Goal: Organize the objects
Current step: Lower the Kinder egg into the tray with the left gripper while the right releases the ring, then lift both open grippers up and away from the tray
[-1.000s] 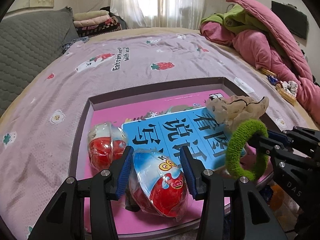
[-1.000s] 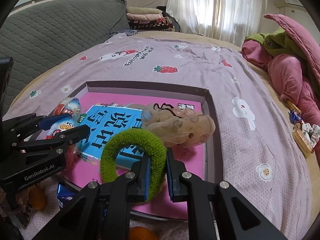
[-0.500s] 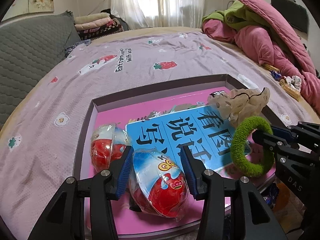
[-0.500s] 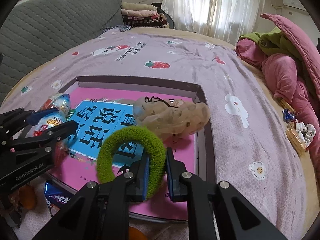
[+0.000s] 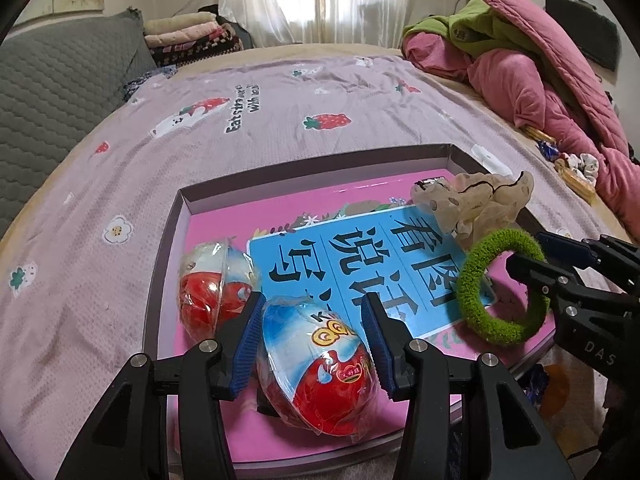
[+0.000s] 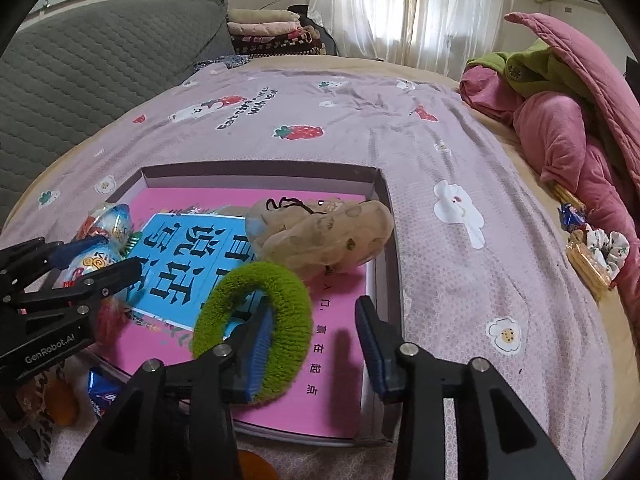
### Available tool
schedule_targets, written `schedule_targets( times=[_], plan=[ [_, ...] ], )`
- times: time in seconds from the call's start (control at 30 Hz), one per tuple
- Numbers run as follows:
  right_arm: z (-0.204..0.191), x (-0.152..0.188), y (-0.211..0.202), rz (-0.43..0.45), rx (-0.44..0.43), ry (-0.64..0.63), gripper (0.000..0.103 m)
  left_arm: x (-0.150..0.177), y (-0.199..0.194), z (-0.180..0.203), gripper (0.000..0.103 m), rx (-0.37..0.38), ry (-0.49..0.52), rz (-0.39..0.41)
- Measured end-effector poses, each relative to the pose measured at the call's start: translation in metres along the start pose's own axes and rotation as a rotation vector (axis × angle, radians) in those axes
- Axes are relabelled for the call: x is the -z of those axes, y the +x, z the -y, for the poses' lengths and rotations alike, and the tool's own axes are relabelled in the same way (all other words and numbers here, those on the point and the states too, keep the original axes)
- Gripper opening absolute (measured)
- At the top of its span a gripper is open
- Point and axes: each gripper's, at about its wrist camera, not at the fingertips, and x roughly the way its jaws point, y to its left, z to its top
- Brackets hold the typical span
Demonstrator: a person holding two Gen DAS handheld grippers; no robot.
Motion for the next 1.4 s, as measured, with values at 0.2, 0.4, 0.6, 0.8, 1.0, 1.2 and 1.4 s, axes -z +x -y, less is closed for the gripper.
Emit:
schedule_targets(
  times=[0.2, 0.4, 0.6, 0.8, 1.0, 1.2, 1.4],
  plan=[
    [-0.001, -0.002, -0.006, 0.028, -0.007, -0.006, 0.054, -0.003, -0.004, -0.001, 0.059, 0.014, -0.006, 0.002],
    [0.000, -0.005, -0.011, 0.052, -0.017, 0.001, 0.057, -0.005, -0.010, 0.000, 0.063, 0.010, -0.004, 0.015],
    [-0.001, -0.006, -0.013, 0.058, -0.035, 0.004, 0.064, -0.009, -0.018, 0.000, 0.068, 0.016, -0.009, 0.025],
    [-0.001, -0.006, -0.010, 0.043, -0.034, -0.004, 0.070, -0.012, -0.026, -0.001, 0.070, 0.029, -0.018, 0.036],
    [0.004, -0.005, -0.013, 0.044, -0.033, 0.005, 0.070, -0.014, -0.034, -0.001, 0.070, 0.032, -0.017, 0.053],
    [0.006, -0.009, -0.028, 0.113, -0.059, 0.021, 0.070, -0.018, -0.049, -0.003, 0.070, 0.025, -0.024, 0.091],
    [0.002, -0.014, -0.051, 0.212, -0.094, 0.012, 0.084, -0.023, -0.074, -0.009, 0.075, 0.018, -0.043, 0.143]
  ],
)
